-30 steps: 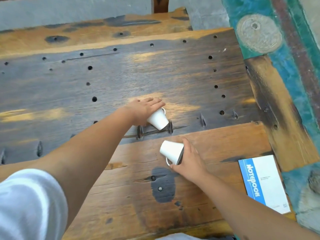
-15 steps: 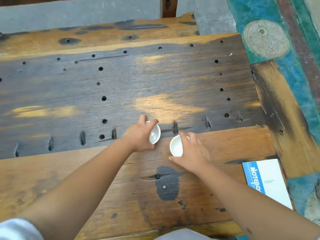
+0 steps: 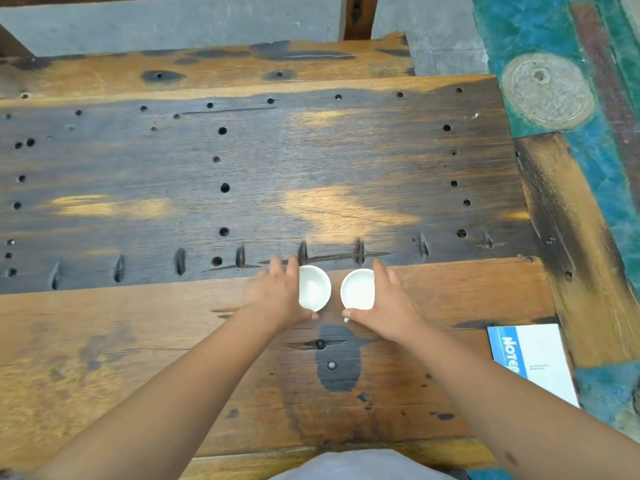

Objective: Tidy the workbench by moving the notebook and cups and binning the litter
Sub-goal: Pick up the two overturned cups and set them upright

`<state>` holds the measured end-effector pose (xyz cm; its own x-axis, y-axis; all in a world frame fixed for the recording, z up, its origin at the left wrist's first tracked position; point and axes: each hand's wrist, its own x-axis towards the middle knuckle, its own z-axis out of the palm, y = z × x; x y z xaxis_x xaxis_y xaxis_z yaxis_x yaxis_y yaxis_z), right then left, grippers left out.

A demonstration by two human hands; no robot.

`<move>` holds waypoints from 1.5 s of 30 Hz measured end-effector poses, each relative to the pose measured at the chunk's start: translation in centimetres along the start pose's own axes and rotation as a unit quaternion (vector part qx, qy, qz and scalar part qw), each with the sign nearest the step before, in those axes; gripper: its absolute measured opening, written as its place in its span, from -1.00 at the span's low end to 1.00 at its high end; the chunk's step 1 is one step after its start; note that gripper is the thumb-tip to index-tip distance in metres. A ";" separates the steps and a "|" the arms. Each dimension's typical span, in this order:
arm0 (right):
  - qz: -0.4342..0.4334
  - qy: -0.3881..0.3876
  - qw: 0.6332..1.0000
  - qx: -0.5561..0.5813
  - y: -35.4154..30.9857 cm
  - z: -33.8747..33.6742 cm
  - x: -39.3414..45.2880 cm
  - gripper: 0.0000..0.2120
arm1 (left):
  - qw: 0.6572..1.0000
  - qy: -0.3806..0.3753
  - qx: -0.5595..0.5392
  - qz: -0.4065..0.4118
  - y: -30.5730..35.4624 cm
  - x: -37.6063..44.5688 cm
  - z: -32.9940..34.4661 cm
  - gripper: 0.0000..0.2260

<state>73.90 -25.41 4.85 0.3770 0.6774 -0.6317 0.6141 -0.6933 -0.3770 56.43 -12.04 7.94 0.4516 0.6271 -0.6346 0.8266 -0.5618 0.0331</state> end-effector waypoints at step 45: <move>-0.292 -0.064 0.939 -0.168 -3.7 -2.4 -6.7 0.03 | 0.968 0.115 -0.222 0.036 -2.0 -12.5 5.0 -0.01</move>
<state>70.78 -26.74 12.09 -0.1659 0.8679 -0.4682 0.8823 -0.0815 -0.4637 47.48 -21.49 11.97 0.5347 0.7269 -0.4309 0.8296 -0.3544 0.4315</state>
